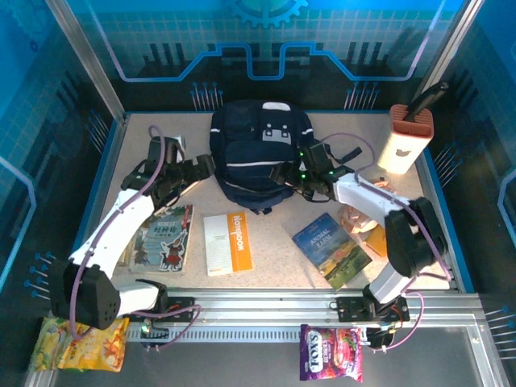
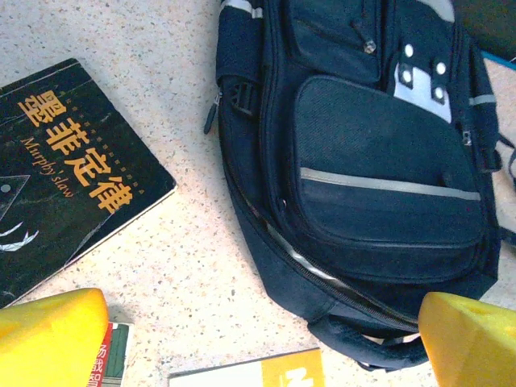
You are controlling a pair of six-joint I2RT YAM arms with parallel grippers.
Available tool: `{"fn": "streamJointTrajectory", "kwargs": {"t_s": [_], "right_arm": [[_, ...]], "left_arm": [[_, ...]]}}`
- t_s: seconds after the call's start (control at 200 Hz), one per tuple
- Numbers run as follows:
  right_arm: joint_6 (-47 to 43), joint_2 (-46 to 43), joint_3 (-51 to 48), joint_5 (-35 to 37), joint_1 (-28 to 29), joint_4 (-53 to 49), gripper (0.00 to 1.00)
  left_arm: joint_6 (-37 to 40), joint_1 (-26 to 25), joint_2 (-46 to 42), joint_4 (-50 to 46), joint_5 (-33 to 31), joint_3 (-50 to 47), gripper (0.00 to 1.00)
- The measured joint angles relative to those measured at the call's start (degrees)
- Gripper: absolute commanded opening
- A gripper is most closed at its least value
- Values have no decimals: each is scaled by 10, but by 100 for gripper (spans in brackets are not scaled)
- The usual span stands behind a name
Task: Pack the student bag
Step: Rotate the book at the center of the table.
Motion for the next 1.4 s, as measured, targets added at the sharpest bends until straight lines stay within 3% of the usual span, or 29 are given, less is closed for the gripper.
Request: {"fn": "streamJointTrajectory", "kwargs": {"t_s": [0.175, 0.34, 0.64, 0.92, 1.196, 1.401], "right_arm": [[-63, -127, -45, 69, 0, -66, 90], [-66, -172, -127, 86, 1, -109, 89], [-7, -174, -240, 57, 13, -90, 87], [35, -97, -241, 45, 11, -2, 81], [93, -51, -215, 55, -50, 63, 76], [64, -70, -203, 67, -76, 35, 74]], "left_arm": [[-6, 10, -7, 6, 42, -1, 99], [-16, 10, -6, 22, 87, -11, 99], [-45, 10, 19, 56, 144, -12, 99], [-76, 0, 63, 63, 187, -6, 99], [-120, -118, 114, 50, 145, 20, 92], [-199, -231, 144, 72, 121, 14, 88]]}}
